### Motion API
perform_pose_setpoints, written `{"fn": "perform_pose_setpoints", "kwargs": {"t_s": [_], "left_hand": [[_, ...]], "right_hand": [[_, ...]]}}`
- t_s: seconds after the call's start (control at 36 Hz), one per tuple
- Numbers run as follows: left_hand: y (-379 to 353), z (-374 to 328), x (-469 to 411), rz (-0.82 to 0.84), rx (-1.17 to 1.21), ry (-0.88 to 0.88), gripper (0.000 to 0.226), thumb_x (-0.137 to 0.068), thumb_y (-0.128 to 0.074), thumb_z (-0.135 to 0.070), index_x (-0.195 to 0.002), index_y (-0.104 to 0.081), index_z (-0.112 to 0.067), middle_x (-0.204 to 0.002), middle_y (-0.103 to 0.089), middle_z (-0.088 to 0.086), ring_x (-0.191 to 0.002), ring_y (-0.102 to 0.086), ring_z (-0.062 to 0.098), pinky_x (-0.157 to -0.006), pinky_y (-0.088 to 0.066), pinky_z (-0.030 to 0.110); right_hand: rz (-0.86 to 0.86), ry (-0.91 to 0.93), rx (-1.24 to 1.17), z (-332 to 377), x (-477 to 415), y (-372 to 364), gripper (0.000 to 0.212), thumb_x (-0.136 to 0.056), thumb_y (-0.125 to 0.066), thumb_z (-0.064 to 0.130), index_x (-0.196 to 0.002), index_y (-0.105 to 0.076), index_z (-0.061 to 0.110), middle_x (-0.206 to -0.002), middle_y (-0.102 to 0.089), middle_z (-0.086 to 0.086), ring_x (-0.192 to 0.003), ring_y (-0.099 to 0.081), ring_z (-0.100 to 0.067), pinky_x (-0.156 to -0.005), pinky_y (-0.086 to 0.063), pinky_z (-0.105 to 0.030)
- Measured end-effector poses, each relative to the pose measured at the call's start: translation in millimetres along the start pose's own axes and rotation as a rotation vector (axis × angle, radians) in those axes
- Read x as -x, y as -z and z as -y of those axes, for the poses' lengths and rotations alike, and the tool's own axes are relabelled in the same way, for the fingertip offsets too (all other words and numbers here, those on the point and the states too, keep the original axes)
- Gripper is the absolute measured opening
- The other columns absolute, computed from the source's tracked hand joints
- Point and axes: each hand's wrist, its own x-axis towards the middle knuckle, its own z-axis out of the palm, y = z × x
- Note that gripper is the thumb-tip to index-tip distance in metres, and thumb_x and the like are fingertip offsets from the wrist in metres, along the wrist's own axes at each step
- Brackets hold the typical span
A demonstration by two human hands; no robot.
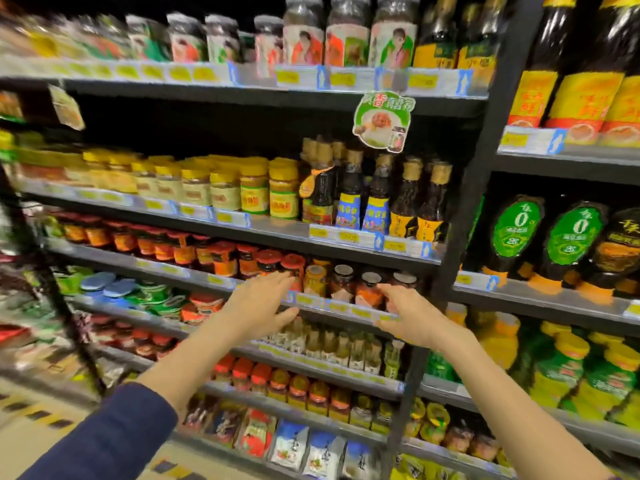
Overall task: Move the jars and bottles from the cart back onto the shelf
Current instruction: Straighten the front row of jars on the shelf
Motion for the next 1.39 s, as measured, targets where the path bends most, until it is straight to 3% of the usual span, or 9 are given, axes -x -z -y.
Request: {"fn": "perform_pose_setpoints", "kwargs": {"t_s": [0.22, 0.44, 0.67, 0.81, 1.03, 1.22, 1.39], "left_hand": [[16.7, 144.0, 27.6, -0.006, -0.032, 0.087, 0.068, -0.093, -0.041, -0.050, -0.148, -0.021, -0.016, -0.155, -0.025, 0.001, -0.141, -0.027, 0.016, -0.112, -0.025, 0.030], [14.0, 217.0, 14.8, -0.019, -0.035, 0.082, 0.071, -0.093, -0.039, -0.053, -0.149, -0.016, -0.017, -0.157, -0.020, 0.000, -0.143, -0.023, 0.014, -0.112, -0.026, 0.030], [5.6, 244.9, -46.6, -0.060, -0.011, 0.015, 0.071, -0.094, -0.037, -0.054, -0.150, -0.012, -0.018, -0.158, -0.014, -0.001, -0.144, -0.018, 0.014, -0.115, -0.021, 0.031], [9.0, 252.1, -91.5, -0.105, -0.030, -0.055, 0.071, -0.094, -0.037, -0.052, -0.150, -0.012, -0.017, -0.158, -0.015, 0.000, -0.143, -0.022, 0.018, -0.114, -0.023, 0.033], [0.8, 257.9, -142.6, -0.102, -0.070, -0.218, 0.071, -0.095, -0.035, -0.051, -0.150, -0.008, -0.015, -0.159, -0.009, 0.002, -0.145, -0.013, 0.016, -0.118, -0.013, 0.035], [-9.0, 264.3, -167.3, -0.118, -0.054, -0.311, 0.072, -0.095, -0.035, -0.051, -0.150, -0.008, -0.013, -0.159, -0.007, 0.004, -0.146, -0.009, 0.014, -0.118, -0.006, 0.034], [-12.8, 273.3, -176.2, -0.115, -0.019, -0.392, 0.074, -0.094, -0.035, -0.053, -0.150, -0.009, -0.012, -0.159, -0.006, 0.004, -0.146, -0.009, 0.014, -0.120, -0.010, 0.035]], "right_hand": [[-0.026, 0.088, -0.022, 114.9, -84.7, -5.0, 0.068, -0.090, -0.056, 0.035, -0.147, -0.022, 0.019, -0.149, -0.034, -0.005, -0.135, -0.034, -0.024, -0.107, -0.037, -0.037], [-0.064, 0.130, -0.024, 168.2, -144.2, -15.7, 0.073, -0.088, -0.058, 0.037, -0.147, -0.021, 0.015, -0.151, -0.029, -0.006, -0.138, -0.029, -0.025, -0.110, -0.032, -0.036], [-0.176, 0.114, 0.012, 170.8, -203.0, -16.5, 0.072, -0.090, -0.055, 0.043, -0.148, -0.020, 0.019, -0.155, -0.021, -0.004, -0.143, -0.021, -0.023, -0.113, -0.028, -0.038], [-0.270, 0.133, 0.085, 164.8, -233.0, -6.6, 0.068, -0.090, -0.050, 0.048, -0.146, -0.026, 0.018, -0.148, -0.034, -0.006, -0.136, -0.031, -0.025, -0.110, -0.031, -0.036], [-0.182, 0.046, 0.194, 159.3, -258.2, -8.6, 0.079, -0.089, -0.040, 0.060, -0.150, -0.013, 0.017, -0.158, -0.015, -0.006, -0.144, -0.016, -0.022, -0.117, -0.011, -0.042], [-0.193, 0.005, 0.204, 161.7, -260.1, -14.9, 0.085, -0.088, -0.038, 0.062, -0.150, -0.009, 0.013, -0.159, -0.008, -0.005, -0.146, -0.011, -0.018, -0.119, -0.006, -0.039], [-0.198, -0.043, 0.190, 167.9, -260.1, -14.4, 0.085, -0.088, -0.039, 0.062, -0.150, -0.008, 0.013, -0.159, -0.008, -0.004, -0.146, -0.011, -0.017, -0.118, -0.006, -0.037]]}}
